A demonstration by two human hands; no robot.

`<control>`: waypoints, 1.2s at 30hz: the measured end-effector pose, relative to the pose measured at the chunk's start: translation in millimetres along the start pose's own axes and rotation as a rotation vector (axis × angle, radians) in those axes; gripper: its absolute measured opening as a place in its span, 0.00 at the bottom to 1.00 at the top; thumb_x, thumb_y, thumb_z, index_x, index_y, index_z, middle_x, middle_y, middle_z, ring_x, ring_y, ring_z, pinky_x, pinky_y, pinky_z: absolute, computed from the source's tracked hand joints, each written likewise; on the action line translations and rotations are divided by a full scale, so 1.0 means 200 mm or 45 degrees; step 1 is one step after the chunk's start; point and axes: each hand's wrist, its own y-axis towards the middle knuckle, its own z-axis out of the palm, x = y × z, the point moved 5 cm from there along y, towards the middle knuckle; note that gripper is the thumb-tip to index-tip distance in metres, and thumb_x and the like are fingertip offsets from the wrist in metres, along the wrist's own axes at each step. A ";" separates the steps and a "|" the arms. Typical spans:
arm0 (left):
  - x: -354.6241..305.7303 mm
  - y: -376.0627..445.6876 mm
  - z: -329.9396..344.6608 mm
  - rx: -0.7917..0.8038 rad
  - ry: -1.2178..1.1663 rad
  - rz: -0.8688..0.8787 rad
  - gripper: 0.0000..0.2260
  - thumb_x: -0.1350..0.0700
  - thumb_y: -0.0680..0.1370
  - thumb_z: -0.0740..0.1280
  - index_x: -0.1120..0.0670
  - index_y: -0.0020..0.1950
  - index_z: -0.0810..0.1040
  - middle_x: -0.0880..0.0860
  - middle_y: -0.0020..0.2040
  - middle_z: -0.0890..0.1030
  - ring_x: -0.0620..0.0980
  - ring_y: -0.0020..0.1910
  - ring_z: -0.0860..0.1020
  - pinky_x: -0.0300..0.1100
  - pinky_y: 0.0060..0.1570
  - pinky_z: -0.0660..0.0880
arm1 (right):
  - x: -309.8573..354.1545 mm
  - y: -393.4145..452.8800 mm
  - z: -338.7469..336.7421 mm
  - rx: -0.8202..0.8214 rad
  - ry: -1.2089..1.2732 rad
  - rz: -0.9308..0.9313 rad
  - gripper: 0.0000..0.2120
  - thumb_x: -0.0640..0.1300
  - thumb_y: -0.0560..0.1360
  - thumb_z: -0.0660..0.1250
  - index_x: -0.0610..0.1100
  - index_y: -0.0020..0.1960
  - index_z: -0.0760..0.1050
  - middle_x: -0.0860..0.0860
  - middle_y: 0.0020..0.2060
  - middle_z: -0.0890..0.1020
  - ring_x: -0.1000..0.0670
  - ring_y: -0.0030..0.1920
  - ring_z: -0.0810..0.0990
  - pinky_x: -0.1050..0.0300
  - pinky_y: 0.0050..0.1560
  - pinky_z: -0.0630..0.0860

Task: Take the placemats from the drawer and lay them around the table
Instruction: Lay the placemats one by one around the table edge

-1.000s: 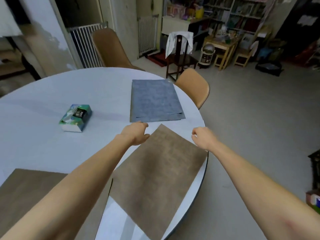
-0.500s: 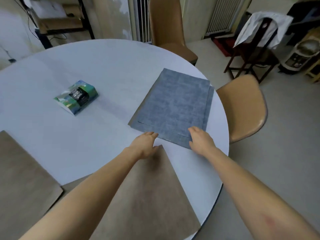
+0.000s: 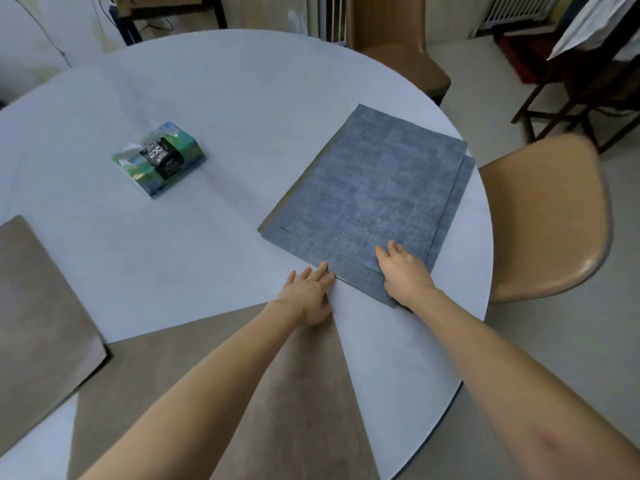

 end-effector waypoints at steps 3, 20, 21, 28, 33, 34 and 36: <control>-0.02 0.01 -0.06 -0.093 -0.416 -0.057 0.26 0.47 0.81 0.61 0.52 0.77 0.61 0.53 0.78 0.59 0.56 0.76 0.58 0.49 0.75 0.54 | -0.04 -0.01 -0.05 -0.065 0.061 0.016 0.17 0.29 0.74 0.56 0.39 0.61 0.71 0.41 0.58 0.76 0.40 0.56 0.77 0.50 0.50 0.75; -0.02 -0.36 -0.49 -0.403 -1.926 -0.319 0.12 0.61 0.77 0.60 0.54 0.60 0.73 0.57 0.54 0.81 0.59 0.47 0.82 0.59 0.42 0.81 | 0.43 -0.55 -0.54 -0.524 0.844 -0.376 0.19 0.31 0.75 0.60 0.44 0.61 0.79 0.50 0.56 0.83 0.48 0.57 0.81 0.51 0.60 0.75; 0.02 -0.41 -0.49 -0.477 -1.928 -0.326 0.12 0.60 0.77 0.59 0.54 0.58 0.75 0.57 0.53 0.82 0.57 0.47 0.82 0.59 0.43 0.82 | 0.47 -0.58 -0.57 -0.571 0.863 -0.393 0.18 0.32 0.75 0.62 0.44 0.61 0.79 0.50 0.56 0.83 0.49 0.56 0.81 0.55 0.60 0.75; 0.42 -1.16 -0.64 -0.981 -1.834 -0.205 0.14 0.70 0.75 0.54 0.55 0.41 0.74 0.53 0.35 0.75 0.51 0.33 0.71 0.36 0.27 0.66 | 0.71 -0.78 -0.54 -0.658 0.803 -0.304 0.26 0.39 0.71 0.72 0.46 0.67 0.73 0.51 0.63 0.78 0.51 0.63 0.76 0.61 0.65 0.68; 0.79 -1.92 -0.56 -1.214 -1.436 -0.131 0.14 0.68 0.78 0.56 0.51 0.48 0.77 0.45 0.40 0.79 0.41 0.38 0.75 0.28 0.33 0.71 | 1.19 -0.87 -0.63 -0.471 0.614 -0.354 0.21 0.34 0.72 0.64 0.47 0.63 0.76 0.46 0.58 0.81 0.43 0.58 0.79 0.52 0.56 0.73; 0.87 -2.07 -0.51 -1.273 -1.372 -0.165 0.14 0.67 0.78 0.56 0.52 0.50 0.77 0.45 0.42 0.79 0.40 0.40 0.75 0.27 0.35 0.71 | 1.34 -0.91 -0.68 -0.496 0.561 -0.400 0.20 0.34 0.72 0.64 0.48 0.62 0.76 0.45 0.54 0.83 0.41 0.54 0.80 0.51 0.51 0.75; 1.05 -2.38 -0.37 -1.380 -1.244 -0.290 0.14 0.64 0.79 0.57 0.55 0.58 0.77 0.49 0.50 0.81 0.46 0.48 0.78 0.35 0.45 0.73 | 1.64 -1.02 -0.77 -0.601 0.492 -0.486 0.23 0.32 0.69 0.63 0.48 0.61 0.77 0.45 0.51 0.84 0.40 0.51 0.81 0.49 0.47 0.75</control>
